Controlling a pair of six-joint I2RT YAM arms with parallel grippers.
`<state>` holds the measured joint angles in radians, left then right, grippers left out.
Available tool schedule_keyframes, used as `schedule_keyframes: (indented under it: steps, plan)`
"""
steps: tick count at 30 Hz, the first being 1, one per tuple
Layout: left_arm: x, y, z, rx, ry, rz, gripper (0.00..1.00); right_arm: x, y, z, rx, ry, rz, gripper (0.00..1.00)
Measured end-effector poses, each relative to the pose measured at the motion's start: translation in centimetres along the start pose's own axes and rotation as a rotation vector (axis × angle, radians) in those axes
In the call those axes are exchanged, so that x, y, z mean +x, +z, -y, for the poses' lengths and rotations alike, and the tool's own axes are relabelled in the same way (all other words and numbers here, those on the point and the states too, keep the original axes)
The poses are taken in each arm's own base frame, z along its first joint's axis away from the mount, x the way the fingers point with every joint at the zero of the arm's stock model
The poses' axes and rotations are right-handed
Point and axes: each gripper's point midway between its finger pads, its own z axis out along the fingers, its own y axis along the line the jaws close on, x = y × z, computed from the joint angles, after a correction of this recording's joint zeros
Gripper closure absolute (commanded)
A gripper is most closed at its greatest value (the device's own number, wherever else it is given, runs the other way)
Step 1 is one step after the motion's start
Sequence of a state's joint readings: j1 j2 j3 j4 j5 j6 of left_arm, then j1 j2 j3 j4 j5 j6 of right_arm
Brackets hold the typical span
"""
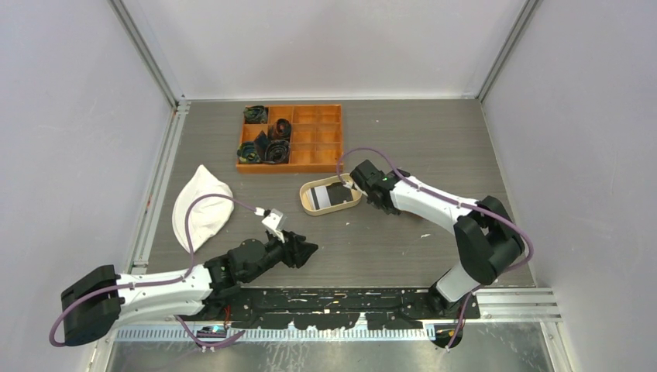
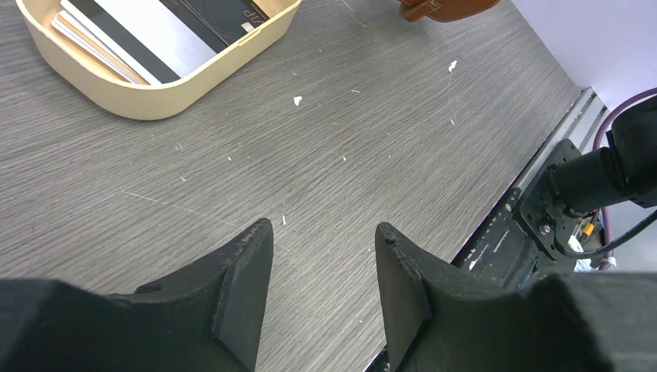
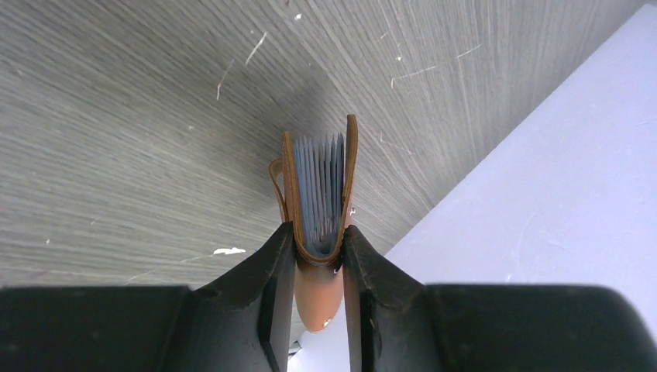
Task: Put the credit cards into the card holder
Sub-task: Close the card holder at the center of the board.
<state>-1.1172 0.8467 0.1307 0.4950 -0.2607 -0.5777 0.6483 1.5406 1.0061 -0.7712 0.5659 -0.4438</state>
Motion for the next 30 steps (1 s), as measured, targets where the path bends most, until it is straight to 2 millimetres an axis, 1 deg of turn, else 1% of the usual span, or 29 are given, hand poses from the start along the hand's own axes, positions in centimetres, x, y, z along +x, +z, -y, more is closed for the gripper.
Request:
schedule_keyframes:
  steps: [2,4,5,9,11,12,15,17,18,19,21,22,24,26,28,29,30]
  plan:
    - [0.0,0.0,0.0,0.000,-0.008,0.001,0.48,-0.4,0.3,-0.2,0.023,-0.017,-0.005,0.78]
    - [-0.1,0.0,0.1,0.002,-0.017,0.003,0.48,-1.0,0.2,-0.8,0.019,-0.027,0.010,0.69]
    - [-0.2,-0.1,0.1,0.003,-0.019,0.005,0.48,-1.2,0.1,-1.1,0.008,-0.027,0.017,0.62]
    - [-0.6,-0.3,0.3,0.010,-0.030,0.018,0.48,-2.1,-0.7,-4.0,-0.159,-0.014,0.055,0.41]
    - [-0.9,-0.5,0.4,0.015,-0.034,0.027,0.48,-2.7,-1.4,-5.3,-0.252,0.002,0.082,0.35]
    - [-0.9,-0.6,0.4,0.015,-0.036,0.030,0.48,-3.0,-1.9,-6.0,-0.303,0.008,0.096,0.34]
    - [-1.1,-0.8,0.5,0.017,-0.050,0.036,0.48,-3.4,-3.3,-7.7,-0.444,0.029,0.135,0.35]
    - [-1.1,-0.9,0.5,0.018,-0.055,0.037,0.48,-3.4,-4.3,-8.3,-0.536,0.059,0.157,0.43]
    - [-1.1,-0.9,0.5,0.020,-0.059,0.037,0.48,-3.4,-4.8,-8.2,-0.582,0.089,0.172,0.47]
    - [-1.1,-0.9,0.6,0.022,-0.061,0.035,0.48,-3.2,-5.1,-7.6,-0.618,0.129,0.187,0.50]
    - [-1.0,-0.9,0.6,0.024,-0.069,0.032,0.50,-2.9,-5.3,-6.1,-0.656,0.217,0.213,0.60]
    - [-0.9,-0.9,0.7,0.027,-0.078,0.027,0.51,-2.6,-5.2,-5.0,-0.662,0.266,0.229,0.65]
    - [-0.5,-0.7,0.8,0.031,-0.087,0.011,0.54,-1.6,-4.7,-3.1,-0.658,0.347,0.243,0.67]
    - [0.3,-0.3,0.9,0.033,-0.099,-0.017,0.55,-0.5,-4.0,-1.7,-0.645,0.401,0.234,0.69]
    - [1.8,0.2,0.8,0.028,-0.106,-0.073,0.55,0.3,-3.0,-1.3,-0.643,0.423,0.210,0.71]
    - [2.1,0.2,0.8,0.026,-0.106,-0.084,0.55,0.6,-2.7,-1.5,-0.650,0.420,0.196,0.72]
    - [2.8,0.5,0.7,0.023,-0.108,-0.111,0.55,0.8,-2.3,-1.8,-0.660,0.415,0.180,0.74]
